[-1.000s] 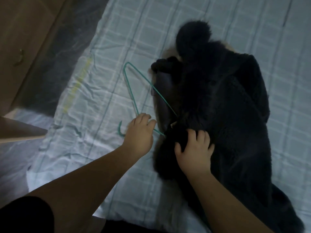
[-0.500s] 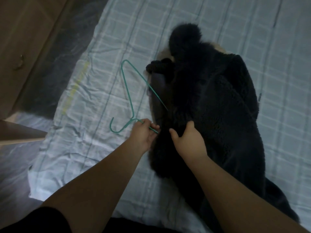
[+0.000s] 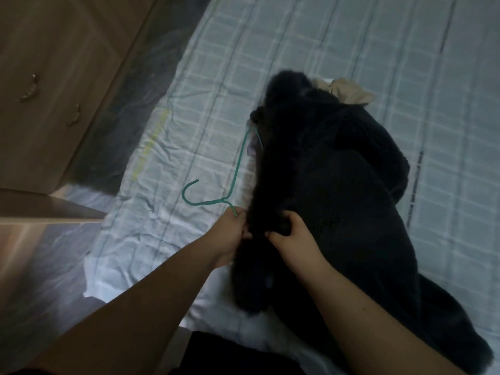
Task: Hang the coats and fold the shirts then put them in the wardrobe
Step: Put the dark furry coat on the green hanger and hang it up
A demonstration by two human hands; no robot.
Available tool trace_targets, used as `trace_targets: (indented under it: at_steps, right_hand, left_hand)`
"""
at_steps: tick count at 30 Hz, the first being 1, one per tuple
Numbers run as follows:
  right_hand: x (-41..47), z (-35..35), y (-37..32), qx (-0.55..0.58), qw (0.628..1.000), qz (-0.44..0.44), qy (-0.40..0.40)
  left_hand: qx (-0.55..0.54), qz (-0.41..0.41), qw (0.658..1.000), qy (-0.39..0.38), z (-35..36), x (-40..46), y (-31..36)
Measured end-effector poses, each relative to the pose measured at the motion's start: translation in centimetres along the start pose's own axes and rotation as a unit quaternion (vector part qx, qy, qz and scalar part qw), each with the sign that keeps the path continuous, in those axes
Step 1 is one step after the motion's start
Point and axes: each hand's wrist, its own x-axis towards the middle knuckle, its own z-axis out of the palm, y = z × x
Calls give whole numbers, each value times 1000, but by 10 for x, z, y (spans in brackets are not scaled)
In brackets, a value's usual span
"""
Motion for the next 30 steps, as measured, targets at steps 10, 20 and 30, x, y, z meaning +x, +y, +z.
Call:
trace_targets:
  at_steps: [10, 20, 30]
  right_hand:
    - [-2, -56, -18, -278, 923, -226, 137]
    - [-33, -49, -57, -102, 976, -191, 24]
    - [-66, -118, -192, -183, 886, -405, 135]
  left_hand:
    - [24, -4, 1000, -19, 4, -38, -5]
    - [3, 95, 995, 4, -2, -72, 43]
    - [189, 264, 944, -48, -12, -163, 193]
